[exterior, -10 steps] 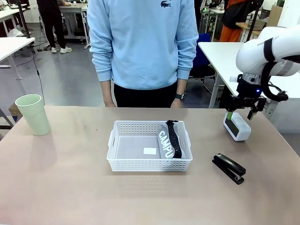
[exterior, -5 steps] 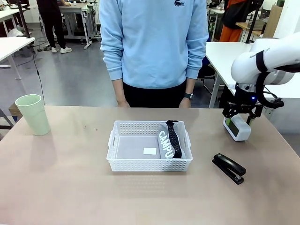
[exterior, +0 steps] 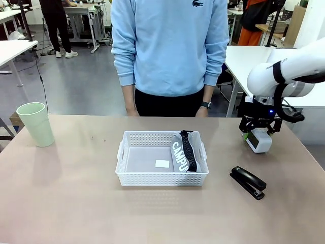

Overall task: Efficiently arrange items inside the basket to fit them all.
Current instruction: Pick up the Digital clock and place it inside the Organizing basket.

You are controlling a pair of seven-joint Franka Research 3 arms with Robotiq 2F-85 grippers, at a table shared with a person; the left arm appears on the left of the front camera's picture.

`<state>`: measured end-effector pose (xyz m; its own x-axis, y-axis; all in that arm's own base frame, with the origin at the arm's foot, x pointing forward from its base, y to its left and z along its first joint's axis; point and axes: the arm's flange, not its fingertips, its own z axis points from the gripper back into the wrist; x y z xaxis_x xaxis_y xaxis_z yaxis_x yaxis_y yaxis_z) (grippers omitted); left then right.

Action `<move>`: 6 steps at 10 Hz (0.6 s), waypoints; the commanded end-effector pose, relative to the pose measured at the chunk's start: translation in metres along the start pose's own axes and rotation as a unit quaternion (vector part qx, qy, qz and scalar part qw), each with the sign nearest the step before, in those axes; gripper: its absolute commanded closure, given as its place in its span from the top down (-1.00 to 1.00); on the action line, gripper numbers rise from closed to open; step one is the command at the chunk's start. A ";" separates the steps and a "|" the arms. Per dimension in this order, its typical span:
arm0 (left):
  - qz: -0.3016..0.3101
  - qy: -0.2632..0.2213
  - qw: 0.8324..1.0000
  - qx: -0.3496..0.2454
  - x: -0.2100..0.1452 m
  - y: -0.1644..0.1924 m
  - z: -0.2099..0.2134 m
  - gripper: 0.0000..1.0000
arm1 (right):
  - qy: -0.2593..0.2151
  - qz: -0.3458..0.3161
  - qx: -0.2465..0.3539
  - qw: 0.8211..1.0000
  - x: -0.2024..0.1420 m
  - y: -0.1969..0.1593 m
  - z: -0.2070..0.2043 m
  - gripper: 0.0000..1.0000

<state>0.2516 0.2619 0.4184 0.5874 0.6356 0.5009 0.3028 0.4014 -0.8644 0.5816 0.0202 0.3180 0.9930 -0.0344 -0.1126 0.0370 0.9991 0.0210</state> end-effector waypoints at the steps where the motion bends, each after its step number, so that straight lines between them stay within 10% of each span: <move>1: -0.011 0.000 1.000 -0.006 -0.001 -0.001 0.002 1.00 | -0.015 -0.022 -0.025 0.999 -0.004 0.002 -0.008 1.00; 5: -0.011 0.000 1.000 -0.006 -0.001 -0.001 0.002 1.00 | -0.040 -0.033 -0.019 0.998 -0.008 -0.001 -0.008 1.00; 6: -0.011 0.000 1.000 -0.006 -0.001 -0.001 0.002 1.00 | -0.042 -0.037 -0.022 0.998 -0.008 -0.002 -0.008 0.73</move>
<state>0.2516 0.2619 0.4184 0.5875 0.6356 0.5009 0.3028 0.4014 -0.8644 0.5805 0.0164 0.3096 0.9955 -0.0753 -0.0566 0.0765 0.9969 0.0194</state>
